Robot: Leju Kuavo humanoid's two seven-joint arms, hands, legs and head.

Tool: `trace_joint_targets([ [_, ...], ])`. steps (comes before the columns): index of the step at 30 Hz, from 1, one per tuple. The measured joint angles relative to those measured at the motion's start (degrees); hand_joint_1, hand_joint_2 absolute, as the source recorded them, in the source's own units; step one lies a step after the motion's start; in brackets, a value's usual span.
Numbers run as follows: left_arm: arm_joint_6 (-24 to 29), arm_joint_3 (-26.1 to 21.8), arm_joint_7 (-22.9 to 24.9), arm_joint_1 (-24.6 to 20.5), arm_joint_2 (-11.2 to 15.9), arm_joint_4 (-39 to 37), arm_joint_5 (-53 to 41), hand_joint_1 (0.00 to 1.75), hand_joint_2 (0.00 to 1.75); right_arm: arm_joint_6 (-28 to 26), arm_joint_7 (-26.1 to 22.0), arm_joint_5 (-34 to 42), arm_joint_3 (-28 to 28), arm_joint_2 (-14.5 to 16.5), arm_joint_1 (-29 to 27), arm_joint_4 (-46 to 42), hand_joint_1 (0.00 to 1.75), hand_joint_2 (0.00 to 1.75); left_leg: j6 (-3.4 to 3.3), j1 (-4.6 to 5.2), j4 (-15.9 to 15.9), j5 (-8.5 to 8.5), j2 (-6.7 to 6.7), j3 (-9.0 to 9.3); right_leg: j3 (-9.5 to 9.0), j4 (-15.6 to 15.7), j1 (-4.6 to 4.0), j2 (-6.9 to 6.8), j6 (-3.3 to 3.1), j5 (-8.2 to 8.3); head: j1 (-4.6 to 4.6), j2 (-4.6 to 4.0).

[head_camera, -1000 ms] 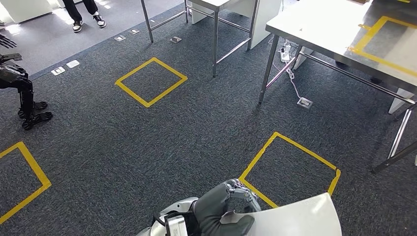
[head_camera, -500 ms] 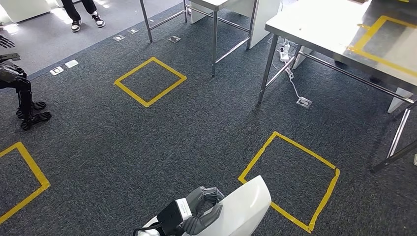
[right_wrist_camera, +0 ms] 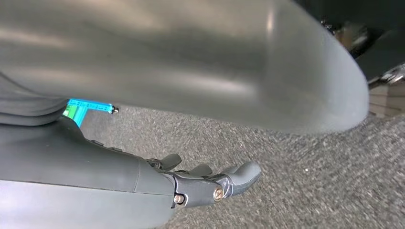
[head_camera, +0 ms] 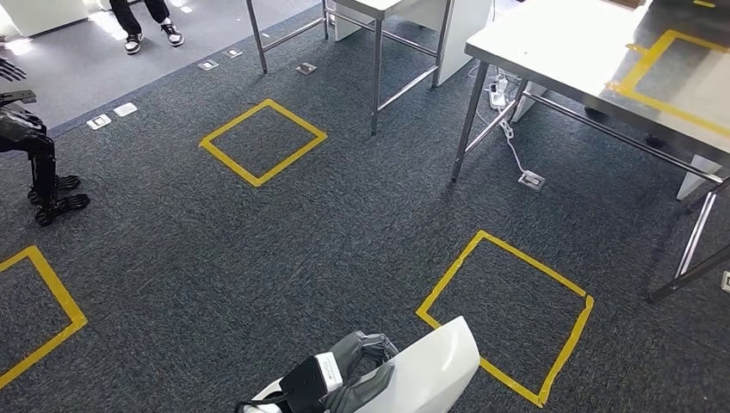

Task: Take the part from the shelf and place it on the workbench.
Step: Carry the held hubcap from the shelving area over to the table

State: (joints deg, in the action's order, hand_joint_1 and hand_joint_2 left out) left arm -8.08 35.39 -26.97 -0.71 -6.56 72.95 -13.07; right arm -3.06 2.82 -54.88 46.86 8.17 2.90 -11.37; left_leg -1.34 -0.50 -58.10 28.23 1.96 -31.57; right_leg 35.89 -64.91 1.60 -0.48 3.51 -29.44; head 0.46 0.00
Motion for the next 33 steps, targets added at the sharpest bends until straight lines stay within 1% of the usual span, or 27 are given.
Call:
trace_joint_targets([
  [1, 0.0, 0.0, 0.0, 0.0, 0.0, 0.0, 0.0, 1.75, 1.75, 0.0, 0.0, 0.0, 0.0, 0.1, 0.0, 0.0, 0.0, 0.0, 0.48, -0.03, -0.4, 0.27, 0.03, -0.04, -1.73, 3.4, 0.0, -0.16, -0.2, 1.1, 0.03, 0.0],
  [2, 0.0, 0.0, 0.0, 0.0, 0.0, 0.0, 0.0, 1.75, 1.75, 0.0, 0.0, 0.0, 0.0, 0.1, 0.1, 0.0, 0.0, 0.0, 0.95, -0.01, -0.6, 0.46, 0.05, -0.07, -2.75, 5.4, -0.1, -0.27, -0.57, 1.53, 0.02, 0.0],
  [3, 0.0, 0.0, 0.0, 0.0, -0.1, 0.0, 0.0, 1.75, 1.75, 0.0, -0.1, 0.0, 0.0, 0.2, 0.1, 0.0, 0.0, 0.0, 1.41, 0.04, -0.8, 0.55, 0.07, -0.06, -3.0, 6.0, -0.3, -0.23, -1.11, 1.39, -0.01, 0.0],
  [5, 0.1, 0.0, -0.1, 0.0, -0.1, 0.0, -0.1, 1.75, 1.75, 0.0, -0.2, -0.3, 0.0, 0.2, 0.1, 0.0, 0.0, 0.0, 2.23, -0.06, -0.6, 0.55, 0.11, -0.01, -2.86, 6.0, -0.54, 0.11, -2.22, 1.53, -0.07, 0.0],
  [6, 0.3, -0.1, -0.1, 0.0, -0.1, 0.1, -0.2, 1.75, 1.75, 0.0, -0.2, -0.5, 0.0, 0.2, 0.1, 0.0, 0.0, 0.0, 2.58, -0.19, -0.9, 0.82, -0.06, -0.09, -2.87, 6.0, -0.55, 0.22, -2.66, 1.6, -0.1, 0.0],
  [7, 0.6, -0.1, -0.2, 0.1, -0.1, 0.1, -0.3, 1.75, 1.75, 0.0, -0.2, -0.8, 0.0, 0.2, 0.1, 0.0, 0.0, 0.0, 2.88, -0.28, -2.0, 1.66, -0.37, -0.56, -2.88, 6.1, -0.5, 0.31, -3.08, 1.7, -0.19, 0.0],
  [8, 0.9, -0.2, -0.3, 0.2, 0.0, 0.2, -0.4, 1.75, 1.75, 0.0, -0.2, -1.0, 0.0, 0.2, 0.2, 0.0, 0.0, 0.0, 3.08, -0.33, -4.3, 3.1, -0.77, -1.58, -2.89, 6.2, -0.45, 0.4, -3.42, 1.78, -0.33, 0.0],
  [9, 1.1, -0.3, -0.3, 0.4, 0.0, 0.3, -0.4, 1.75, 1.75, 0.0, -0.2, -1.2, 0.0, 0.2, 0.2, 0.0, 0.0, 0.0, 3.19, -0.35, -7.7, 4.98, -1.18, -3.1, -2.85, 6.2, -0.49, 0.47, -3.65, 1.77, -0.47, 0.0],
  [10, 1.2, -0.3, -0.3, 0.7, 0.1, 0.4, -0.5, 1.75, 1.75, 0.0, -0.2, -1.3, 0.0, 0.2, 0.2, 0.0, 0.0, 0.0, 3.24, -0.34, -11.9, 6.91, -1.42, -5.05, -2.78, 6.2, -0.58, 0.58, -3.81, 1.76, -0.6, 0.0],
  [11, 1.3, -0.4, -0.3, 1.0, 0.2, 0.5, -0.5, 1.75, 1.75, 0.0, -0.2, -1.3, 0.0, 0.2, 0.2, 0.0, 0.0, 0.0, 3.22, -0.33, -15.4, 8.23, -1.55, -6.76, -2.71, 6.2, -0.69, 0.72, -3.89, 1.75, -0.68, 0.0],
  [12, 1.4, -0.4, -0.3, 1.2, 0.3, 0.5, -0.5, 1.75, 1.75, 0.0, -0.2, -1.3, 0.0, 0.2, 0.1, 0.0, 0.0, 0.0, 3.13, -0.32, -17.3, 8.52, -1.6, -7.73, -2.67, 6.1, -0.79, 0.88, -3.92, 1.74, -0.72, 0.0],
  [13, 1.5, -0.4, -0.4, 1.4, 0.3, 0.5, -0.5, 1.75, 1.75, 0.0, -0.2, -1.4, 0.0, 0.2, 0.1, 0.0, 0.0, 0.0, 2.95, -0.29, -17.0, 7.69, -1.63, -7.65, -2.67, 6.1, -0.88, 1.06, -3.93, 1.74, -0.75, 0.0],
  [14, 1.5, -0.4, -0.4, 1.5, 0.3, 0.6, -0.5, 1.75, 1.75, 0.0, -0.2, -1.4, 0.0, 0.2, 0.1, 0.0, 0.0, 0.0, 2.68, -0.25, -14.4, 5.92, -1.68, -6.39, -2.71, 6.1, -0.93, 1.26, -3.92, 1.74, -0.78, 0.0],
  [15, 1.6, -0.4, -0.4, 1.5, 0.3, 0.7, -0.4, 1.75, 1.75, 0.0, -0.2, -1.5, 0.0, 0.2, 0.2, 0.0, 0.0, 0.0, 2.33, -0.17, -10.2, 3.76, -1.83, -4.29, -2.79, 6.1, -0.96, 1.46, -3.87, 1.74, -0.8, 0.0],
  [16, 1.6, -0.4, -0.5, 1.5, 0.3, 0.8, -0.3, 1.75, 1.75, 0.0, -0.2, -1.6, 0.0, 0.2, 0.2, 0.0, 0.0, 0.0, 2.06, -0.03, -6.1, 2.24, -1.98, -2.36, -2.81, 6.0, -1.07, 1.63, -3.72, 1.72, -0.83, 0.0],
  [17, 1.6, -0.4, -0.6, 1.5, 0.3, 0.9, -0.2, 1.75, 1.75, 0.0, -0.2, -1.6, 0.0, 0.3, 0.2, 0.0, 0.0, 0.0, 1.84, 0.1, -3.0, 1.26, -2.11, -0.94, -2.8, 5.9, -1.14, 1.76, -3.49, 1.71, -0.84, 0.0],
  [18, 1.6, -0.5, -0.7, 1.5, 0.3, 1.0, -0.1, 1.75, 1.75, 0.0, -0.2, -1.7, 0.0, 0.2, 0.2, 0.0, 0.0, 0.0, 1.77, 0.18, -1.3, 0.87, -2.22, -0.19, -2.74, 5.9, -1.27, 1.82, -3.34, 1.58, -0.84, 0.0],
  [21, 1.5, -0.7, -0.9, 1.6, 0.2, 1.2, 0.0, 1.75, 1.75, 0.0, -0.2, -1.8, 0.0, 0.2, 0.3, 0.0, 0.0, 0.0, 1.62, 0.3, -0.8, 0.78, -2.22, -0.22, -2.73, 5.9, -1.31, 1.78, -3.26, 1.53, -0.79, 0.0],
  [24, 1.0, -0.7, -1.4, 1.6, 0.1, 1.5, -0.1, 1.75, 1.75, 0.1, -0.1, -1.8, 0.0, 0.2, 0.3, 0.0, 0.0, 0.0, 1.19, 0.45, -0.9, 0.76, -2.22, -0.23, -3.0, 6.4, -1.16, 1.77, -2.84, 1.89, -0.77, 0.0],
  [27, -0.3, -0.7, -2.0, 1.5, 0.0, 2.5, -0.8, 1.75, 1.75, 0.1, 0.1, -2.1, 0.0, 0.2, 0.3, 0.0, 0.0, 0.0, 0.89, 0.52, -0.9, 0.79, -2.22, -0.23, -3.14, 6.7, -1.1, 1.77, -2.53, 2.05, -0.77, 0.0],
  [30, -1.3, -0.6, -2.2, 1.1, -0.3, 4.3, -2.0, 1.75, 1.75, 0.1, 0.3, -2.5, 0.0, 0.2, 0.3, 0.0, 0.0, 0.0, 0.76, 0.57, -0.9, 0.82, -2.21, -0.23, -3.19, 6.8, -1.06, 1.77, -2.28, 2.11, -0.77, 0.0],
  [33, -1.4, -0.5, -1.8, -0.3, -0.7, 5.5, -3.2, 1.75, 1.75, 0.1, 0.6, -2.7, 0.0, 0.2, 0.3, 0.0, 0.0, 0.0, 0.71, 0.63, -0.9, 0.82, -2.22, -0.23, -3.2, 6.8, -1.01, 1.76, -2.06, 2.12, -0.78, 0.0],
])
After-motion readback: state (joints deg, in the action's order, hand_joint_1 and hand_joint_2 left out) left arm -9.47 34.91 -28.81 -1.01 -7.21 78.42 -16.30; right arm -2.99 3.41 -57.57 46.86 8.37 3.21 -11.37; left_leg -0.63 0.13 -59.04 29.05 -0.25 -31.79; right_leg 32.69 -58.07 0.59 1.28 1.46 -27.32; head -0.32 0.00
